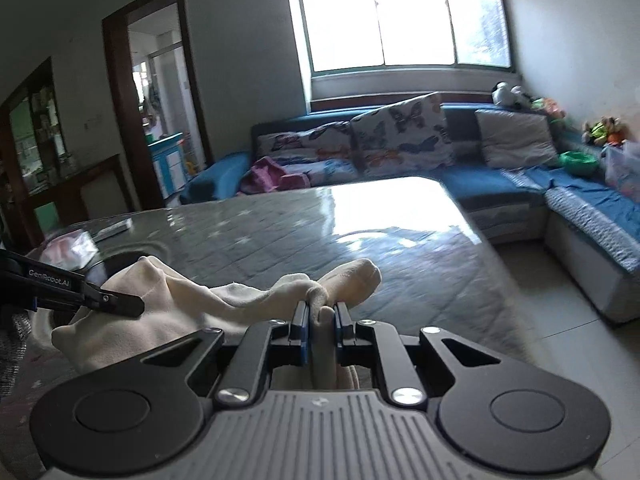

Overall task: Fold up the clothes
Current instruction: 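Lift the folded sweatshirt with both grippers and carry it across the table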

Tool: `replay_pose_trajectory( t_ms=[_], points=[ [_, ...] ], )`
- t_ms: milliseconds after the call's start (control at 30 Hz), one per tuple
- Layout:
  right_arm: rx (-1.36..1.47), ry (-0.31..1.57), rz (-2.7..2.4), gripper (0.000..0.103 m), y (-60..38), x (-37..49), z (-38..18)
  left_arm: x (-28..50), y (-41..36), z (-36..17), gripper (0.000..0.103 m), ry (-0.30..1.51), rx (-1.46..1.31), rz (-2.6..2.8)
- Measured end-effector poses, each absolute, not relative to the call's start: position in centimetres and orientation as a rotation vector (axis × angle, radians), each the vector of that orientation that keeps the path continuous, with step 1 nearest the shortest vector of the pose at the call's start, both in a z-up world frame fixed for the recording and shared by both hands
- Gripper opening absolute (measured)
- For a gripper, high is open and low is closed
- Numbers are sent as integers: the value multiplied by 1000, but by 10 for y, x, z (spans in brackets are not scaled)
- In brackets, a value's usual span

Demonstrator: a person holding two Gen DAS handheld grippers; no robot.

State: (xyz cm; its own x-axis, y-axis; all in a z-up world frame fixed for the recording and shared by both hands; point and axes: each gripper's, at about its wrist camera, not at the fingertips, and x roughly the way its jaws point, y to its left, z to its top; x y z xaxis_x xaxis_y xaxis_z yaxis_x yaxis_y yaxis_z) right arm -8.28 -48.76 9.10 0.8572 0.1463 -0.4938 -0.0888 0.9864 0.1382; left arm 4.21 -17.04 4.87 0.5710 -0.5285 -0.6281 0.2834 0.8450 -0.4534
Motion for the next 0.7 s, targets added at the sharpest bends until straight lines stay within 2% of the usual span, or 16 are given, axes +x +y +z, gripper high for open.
replay_pose_trajectory(
  t_ms=[333, 700],
  points=[
    [73, 501, 10, 11, -530, -85, 107, 59, -233, 54, 14, 839, -281, -570],
    [60, 537, -72, 11, -564, -79, 97, 69, -282, 36, 14, 896, -250, -616]
  ],
)
